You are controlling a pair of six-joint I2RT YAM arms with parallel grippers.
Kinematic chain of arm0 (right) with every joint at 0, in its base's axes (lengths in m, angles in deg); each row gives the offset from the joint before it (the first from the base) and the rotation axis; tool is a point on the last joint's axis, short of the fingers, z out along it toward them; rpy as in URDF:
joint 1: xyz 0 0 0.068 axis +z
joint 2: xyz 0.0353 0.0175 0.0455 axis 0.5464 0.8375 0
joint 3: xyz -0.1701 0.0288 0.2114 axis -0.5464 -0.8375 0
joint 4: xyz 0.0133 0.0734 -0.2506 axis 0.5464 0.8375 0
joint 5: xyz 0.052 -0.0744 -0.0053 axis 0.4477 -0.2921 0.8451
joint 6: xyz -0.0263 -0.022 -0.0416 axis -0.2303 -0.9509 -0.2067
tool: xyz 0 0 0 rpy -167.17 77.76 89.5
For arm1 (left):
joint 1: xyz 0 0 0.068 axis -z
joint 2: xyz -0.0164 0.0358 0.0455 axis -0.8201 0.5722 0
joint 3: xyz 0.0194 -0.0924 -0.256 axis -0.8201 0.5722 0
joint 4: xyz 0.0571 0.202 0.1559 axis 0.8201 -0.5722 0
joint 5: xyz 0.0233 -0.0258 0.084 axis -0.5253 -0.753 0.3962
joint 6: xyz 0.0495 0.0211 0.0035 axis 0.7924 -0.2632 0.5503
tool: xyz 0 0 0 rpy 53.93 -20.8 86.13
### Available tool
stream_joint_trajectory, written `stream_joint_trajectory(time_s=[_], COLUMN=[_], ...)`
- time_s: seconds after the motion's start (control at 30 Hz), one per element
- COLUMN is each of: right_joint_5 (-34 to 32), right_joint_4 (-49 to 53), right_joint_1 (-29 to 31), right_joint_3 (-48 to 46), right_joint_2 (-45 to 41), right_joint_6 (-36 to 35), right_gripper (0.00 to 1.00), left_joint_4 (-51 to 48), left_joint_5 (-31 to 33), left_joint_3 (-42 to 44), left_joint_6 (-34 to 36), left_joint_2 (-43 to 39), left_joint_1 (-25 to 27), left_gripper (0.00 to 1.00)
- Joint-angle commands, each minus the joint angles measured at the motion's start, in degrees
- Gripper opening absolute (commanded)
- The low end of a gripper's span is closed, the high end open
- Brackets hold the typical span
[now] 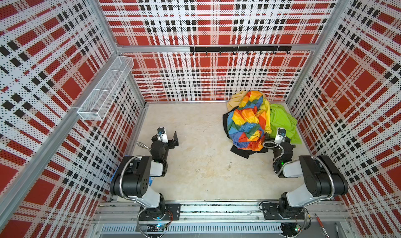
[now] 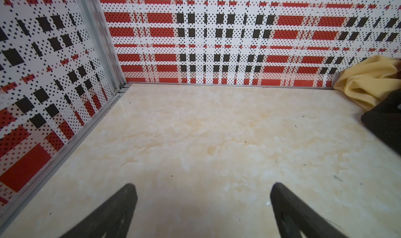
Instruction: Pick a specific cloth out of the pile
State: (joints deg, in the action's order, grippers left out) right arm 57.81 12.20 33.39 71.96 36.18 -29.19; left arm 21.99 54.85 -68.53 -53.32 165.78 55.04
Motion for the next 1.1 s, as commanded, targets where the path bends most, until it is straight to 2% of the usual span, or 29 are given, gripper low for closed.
stream_joint_trajectory(time_s=[0.0,0.1,0.2,0.3,0.47,0.53,0.6,0.73,0.87,0.93,1.07], right_joint_5=[0.23,-0.06,0.36,-0.64,-2.33,-5.79,-6.75,-7.0,-9.69,-10.78,-8.13], right_joint_4=[-2.98,-4.82,-8.66,-4.83,14.86,20.33,30.49,42.5,54.98,60.04,67.27], right_joint_1=[0.09,0.09,0.13,0.08,0.76,3.09,5.15,9.95,14.72,17.3,21.25], right_joint_3=[0.75,-0.21,-2.53,-2.67,0.45,0.83,3.22,5.3,8.36,9.27,9.96], right_joint_2=[-0.15,-0.33,-1.31,-5.74,-18.92,-24.26,-29.32,-36.53,-39.33,-39.88,-40.89], right_joint_6=[0.65,0.81,0.99,1.06,4.14,5.41,8.74,15.91,20.49,22.29,24.26], right_gripper=[1.0,1.0,1.0,1.0,1.0,1.0,1.0,1.0,1.0,1.0,1.0], left_joint_4=[1.49,4.28,9.22,8.8,-8.13,-17.51,-28.0,-41.54,-47.5,-52.1,-59.38], left_joint_5=[-1.61,-1.54,2.87,7.55,12.52,14.1,13.86,8.93,-3.19,-6.0,-9.47], left_joint_3=[-0.41,1.17,4.0,5.02,0.49,-2.9,-7.51,-12.96,-14.57,-16.33,-17.83], left_joint_6=[-0.72,-0.06,0.7,1.6,4.22,1.88,-1.73,-9.98,-16.59,-19.12,-26.02], left_joint_2=[0.14,-0.04,-0.67,-3.83,-14.39,-18.46,-21.62,-26.43,-29.74,-29.55,-28.61], left_joint_1=[-0.69,-0.15,1.57,3.32,7.69,9.69,11.38,14.28,16.24,17.63,19.04], left_gripper=[0.99,0.99,0.99,0.99,0.99,0.99,0.99,0.99,0.99,0.99,0.99])
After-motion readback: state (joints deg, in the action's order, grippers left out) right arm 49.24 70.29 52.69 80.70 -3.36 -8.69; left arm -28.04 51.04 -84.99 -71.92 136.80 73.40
